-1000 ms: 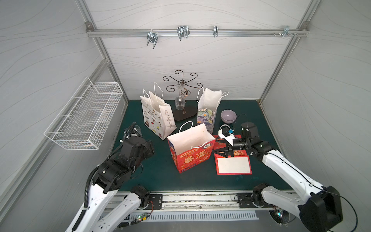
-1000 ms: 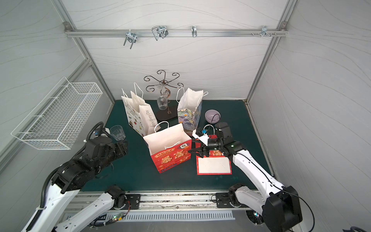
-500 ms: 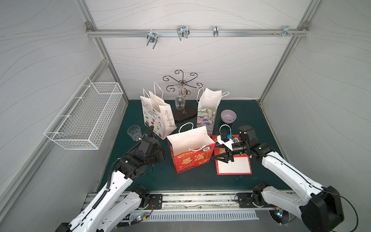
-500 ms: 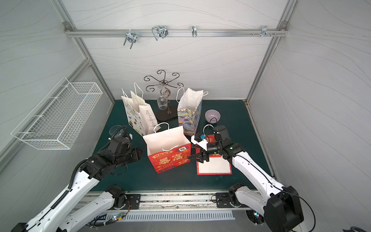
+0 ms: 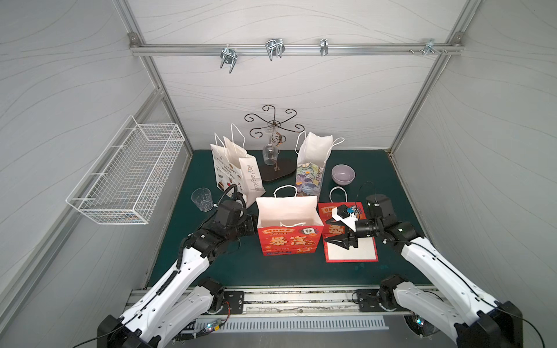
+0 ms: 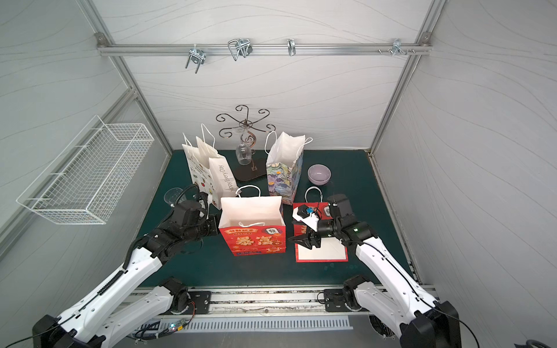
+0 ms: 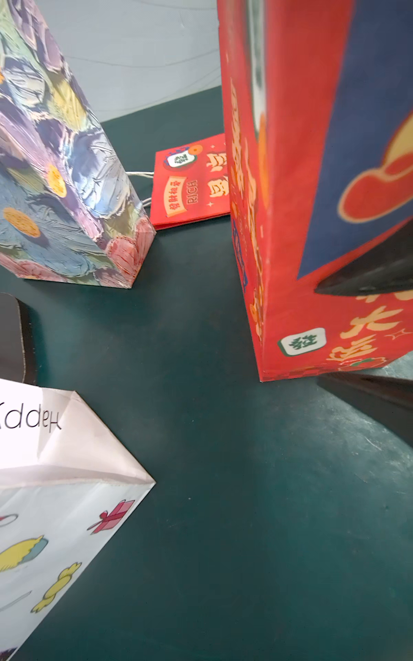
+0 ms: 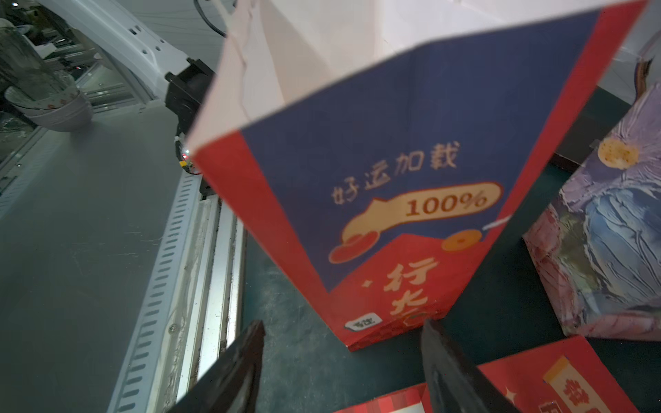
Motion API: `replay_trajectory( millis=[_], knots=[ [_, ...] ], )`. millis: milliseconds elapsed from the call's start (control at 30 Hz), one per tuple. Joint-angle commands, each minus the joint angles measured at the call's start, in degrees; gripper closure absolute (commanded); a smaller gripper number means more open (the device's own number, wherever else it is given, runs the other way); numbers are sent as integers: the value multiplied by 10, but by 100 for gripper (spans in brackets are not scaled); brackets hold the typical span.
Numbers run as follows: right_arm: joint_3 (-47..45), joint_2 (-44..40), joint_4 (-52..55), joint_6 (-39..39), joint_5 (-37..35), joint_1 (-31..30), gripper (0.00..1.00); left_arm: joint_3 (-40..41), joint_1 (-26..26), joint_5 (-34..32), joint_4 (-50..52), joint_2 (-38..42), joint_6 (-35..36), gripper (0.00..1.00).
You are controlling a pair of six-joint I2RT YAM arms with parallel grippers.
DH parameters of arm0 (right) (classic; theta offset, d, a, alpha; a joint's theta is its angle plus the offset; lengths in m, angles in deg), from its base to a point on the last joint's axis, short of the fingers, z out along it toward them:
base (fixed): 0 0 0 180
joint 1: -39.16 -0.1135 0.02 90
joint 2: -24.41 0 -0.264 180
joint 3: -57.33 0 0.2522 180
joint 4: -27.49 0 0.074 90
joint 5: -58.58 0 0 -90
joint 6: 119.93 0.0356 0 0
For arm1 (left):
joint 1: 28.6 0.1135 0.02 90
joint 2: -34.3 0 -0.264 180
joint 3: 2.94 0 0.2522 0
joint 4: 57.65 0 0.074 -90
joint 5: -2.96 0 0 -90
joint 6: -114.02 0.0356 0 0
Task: Put away the paper bag
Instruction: Press the paper bag at the center of the board.
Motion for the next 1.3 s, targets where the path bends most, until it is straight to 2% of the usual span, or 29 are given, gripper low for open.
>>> replay_trajectory(
  millis=[0, 100, 333, 567, 767, 867, 933, 967, 1133, 1267],
  knots=[
    [-19, 9, 11, -14, 5, -10, 30, -2, 4, -1, 6, 13, -2, 62],
    [-33, 30, -10, -27, 9, -44, 30, 0, 5, 4, 26, 18, 10, 61],
    [-51, 77, -135, 29, 36, -74, 30, 18, 12, 82, 3, -3, 36, 61],
    [-60, 80, -223, 72, 45, -109, 29, 21, 14, 138, -32, -37, 54, 64],
    [-61, 71, -291, 117, 25, -120, 29, 19, 14, 149, -44, -61, 60, 66],
    [-56, 41, -262, 128, -40, -120, 29, 18, 14, 141, -39, -60, 60, 67],
    [-49, 17, -215, 182, -127, -115, 28, 20, 14, 130, -38, -51, 58, 68],
    [-43, 8, -187, 203, -139, -109, 28, 22, 14, 124, -40, -46, 55, 68],
    [-63, -50, -122, 304, -119, -101, 26, 49, 16, 95, -72, -16, 30, 67],
    [-69, -121, -81, 362, -154, -100, 24, 59, 17, 90, -77, -7, 25, 67]
  ],
)
